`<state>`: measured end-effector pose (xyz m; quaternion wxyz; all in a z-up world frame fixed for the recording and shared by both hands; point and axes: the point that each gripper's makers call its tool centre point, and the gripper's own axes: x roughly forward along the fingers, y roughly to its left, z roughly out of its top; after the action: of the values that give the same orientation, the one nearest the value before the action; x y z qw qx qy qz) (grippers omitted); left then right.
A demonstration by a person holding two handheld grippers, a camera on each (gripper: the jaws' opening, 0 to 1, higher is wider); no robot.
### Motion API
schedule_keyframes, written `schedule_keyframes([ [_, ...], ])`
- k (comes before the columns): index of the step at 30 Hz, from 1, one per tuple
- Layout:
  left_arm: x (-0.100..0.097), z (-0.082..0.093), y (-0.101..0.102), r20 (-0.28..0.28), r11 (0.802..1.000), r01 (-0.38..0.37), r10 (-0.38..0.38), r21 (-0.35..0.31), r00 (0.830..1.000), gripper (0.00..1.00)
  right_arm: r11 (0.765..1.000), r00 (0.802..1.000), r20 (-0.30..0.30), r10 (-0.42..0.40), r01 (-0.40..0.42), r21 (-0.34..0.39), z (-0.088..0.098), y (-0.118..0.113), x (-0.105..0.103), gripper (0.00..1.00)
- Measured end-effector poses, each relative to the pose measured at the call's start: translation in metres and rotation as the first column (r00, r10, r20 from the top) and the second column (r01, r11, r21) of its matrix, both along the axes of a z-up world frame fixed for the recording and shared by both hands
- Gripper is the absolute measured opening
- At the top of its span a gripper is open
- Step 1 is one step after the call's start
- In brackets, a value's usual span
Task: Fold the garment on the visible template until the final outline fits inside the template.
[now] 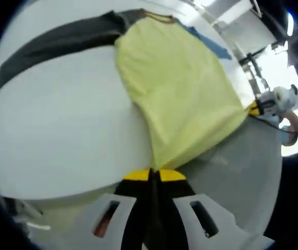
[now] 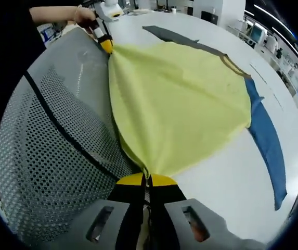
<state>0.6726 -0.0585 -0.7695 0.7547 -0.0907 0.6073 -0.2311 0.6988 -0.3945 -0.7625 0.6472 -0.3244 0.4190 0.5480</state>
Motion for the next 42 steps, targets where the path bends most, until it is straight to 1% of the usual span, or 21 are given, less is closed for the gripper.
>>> schedule_keyframes([
  [11,-0.002,-0.010,0.004,-0.019,1.000,0.004,-0.004,0.004,1.000,0.00,0.999,1.000,-0.013,0.025,-0.025,-0.026,-0.008,-0.001,0.001,0.03],
  [22,-0.002,-0.013,0.005,-0.020,1.000,0.014,-0.013,0.008,1.000,0.00,1.000,1.000,-0.012,0.015,-0.015,-0.015,-0.008,-0.002,0.001,0.03],
  [25,-0.003,-0.011,0.004,-0.006,1.000,0.030,-0.030,0.008,1.000,0.01,1.000,1.000,-0.006,0.013,-0.013,-0.007,-0.008,-0.002,0.001,0.03],
  [30,-0.003,-0.009,0.007,-0.001,0.999,0.045,-0.045,0.013,0.999,0.03,1.000,1.000,-0.004,-0.002,0.002,-0.001,-0.008,-0.002,0.002,0.03],
  [37,-0.001,-0.003,0.010,0.006,0.999,0.047,-0.047,0.015,0.999,0.04,0.999,0.999,-0.008,-0.050,0.050,0.012,-0.005,-0.006,0.004,0.05],
  [42,0.004,0.004,0.014,0.019,0.999,0.045,-0.046,0.019,0.999,0.05,0.996,0.996,-0.008,-0.086,0.086,0.009,-0.002,-0.015,0.006,0.07],
])
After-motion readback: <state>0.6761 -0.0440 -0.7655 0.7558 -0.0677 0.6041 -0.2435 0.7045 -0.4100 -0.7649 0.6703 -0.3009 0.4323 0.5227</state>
